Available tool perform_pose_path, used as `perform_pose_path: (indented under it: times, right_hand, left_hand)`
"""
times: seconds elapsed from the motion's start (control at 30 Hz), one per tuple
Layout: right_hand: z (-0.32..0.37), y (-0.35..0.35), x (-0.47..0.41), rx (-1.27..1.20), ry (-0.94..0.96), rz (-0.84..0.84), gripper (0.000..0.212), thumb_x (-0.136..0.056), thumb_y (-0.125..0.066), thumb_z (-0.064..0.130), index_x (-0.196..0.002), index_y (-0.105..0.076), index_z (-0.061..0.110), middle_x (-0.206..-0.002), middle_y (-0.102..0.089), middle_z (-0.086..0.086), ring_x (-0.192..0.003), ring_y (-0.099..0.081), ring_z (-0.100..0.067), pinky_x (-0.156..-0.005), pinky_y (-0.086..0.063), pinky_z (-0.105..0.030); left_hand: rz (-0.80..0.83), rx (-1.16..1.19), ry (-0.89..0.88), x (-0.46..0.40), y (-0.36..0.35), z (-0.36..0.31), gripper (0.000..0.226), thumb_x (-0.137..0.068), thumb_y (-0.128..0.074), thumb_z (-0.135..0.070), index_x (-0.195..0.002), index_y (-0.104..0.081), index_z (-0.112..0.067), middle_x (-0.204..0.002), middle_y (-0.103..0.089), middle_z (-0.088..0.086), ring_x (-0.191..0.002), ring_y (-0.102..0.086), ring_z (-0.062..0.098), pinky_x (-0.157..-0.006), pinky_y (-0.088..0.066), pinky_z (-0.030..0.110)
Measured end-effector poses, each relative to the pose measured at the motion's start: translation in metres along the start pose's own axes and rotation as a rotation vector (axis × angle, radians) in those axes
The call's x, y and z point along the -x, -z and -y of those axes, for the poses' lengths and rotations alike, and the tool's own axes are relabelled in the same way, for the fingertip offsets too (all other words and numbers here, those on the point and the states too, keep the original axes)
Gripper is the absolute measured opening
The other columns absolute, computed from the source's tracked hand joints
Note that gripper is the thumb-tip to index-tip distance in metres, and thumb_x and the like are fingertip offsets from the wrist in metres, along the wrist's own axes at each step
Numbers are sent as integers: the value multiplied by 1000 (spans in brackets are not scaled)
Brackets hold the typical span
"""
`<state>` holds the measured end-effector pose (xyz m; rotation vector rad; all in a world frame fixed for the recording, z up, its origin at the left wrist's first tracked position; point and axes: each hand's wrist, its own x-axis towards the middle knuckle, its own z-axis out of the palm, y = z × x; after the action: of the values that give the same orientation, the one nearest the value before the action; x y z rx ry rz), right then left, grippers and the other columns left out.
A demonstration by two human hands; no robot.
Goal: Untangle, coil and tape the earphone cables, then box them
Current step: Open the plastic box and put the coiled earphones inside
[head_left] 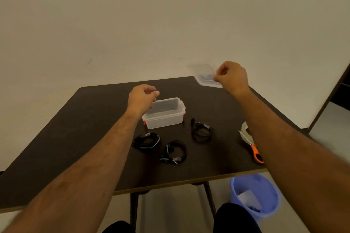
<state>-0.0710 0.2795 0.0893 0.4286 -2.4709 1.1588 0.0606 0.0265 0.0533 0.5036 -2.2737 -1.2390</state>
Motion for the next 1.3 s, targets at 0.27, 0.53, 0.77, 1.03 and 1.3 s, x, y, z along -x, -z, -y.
perform_pose_path:
  times: [0.27,0.53,0.77,1.03,1.3]
  right_hand:
    - [-69,-24,41,768,50,231,25,-90,-69,21,-114,-63,18,-108,-67,-7,-101,-63,-24,-93,-50,-42]
    - [-61,-34,53,749,-22,350,19,-93,-64,18,-112,-65,18,-104,-66,-5,-102,-62,-23,-102,-41,-46]
    - [25,-51,88,186,98,332,19,-93,-63,32,-82,-71,18,-81,-70,3,-75,-64,-12,-75,-57,-35]
    - [72,-124,136,221,-8,693,36,-84,-72,45,-104,-63,16,-91,-64,-1,-82,-65,-16,-68,-57,-30]
    - [83,-139,137,316,-66,657,31,-83,-76,31,-103,-60,13,-89,-65,-1,-77,-68,-15,-66,-58,-28]
  left_hand:
    - [47,-197,-104,27,13,8,14,-93,-67,-26,-104,-73,-20,-94,-68,-3,-88,-63,12,-80,-52,30]
    - [122,-393,-18,50,36,38,7,-90,-69,-27,-96,-71,-24,-96,-66,-5,-93,-60,10,-83,-49,30]
    - [273,-551,200,63,36,64,25,-95,-59,-42,-107,-70,-22,-96,-65,-6,-89,-60,10,-85,-52,35]
    - [312,-551,262,75,36,61,40,-98,-44,-55,-95,-67,-23,-89,-68,0,-82,-64,15,-70,-49,32]
    - [313,-558,320,80,42,64,34,-98,-48,-51,-106,-65,-23,-89,-65,-2,-80,-63,12,-76,-56,32]
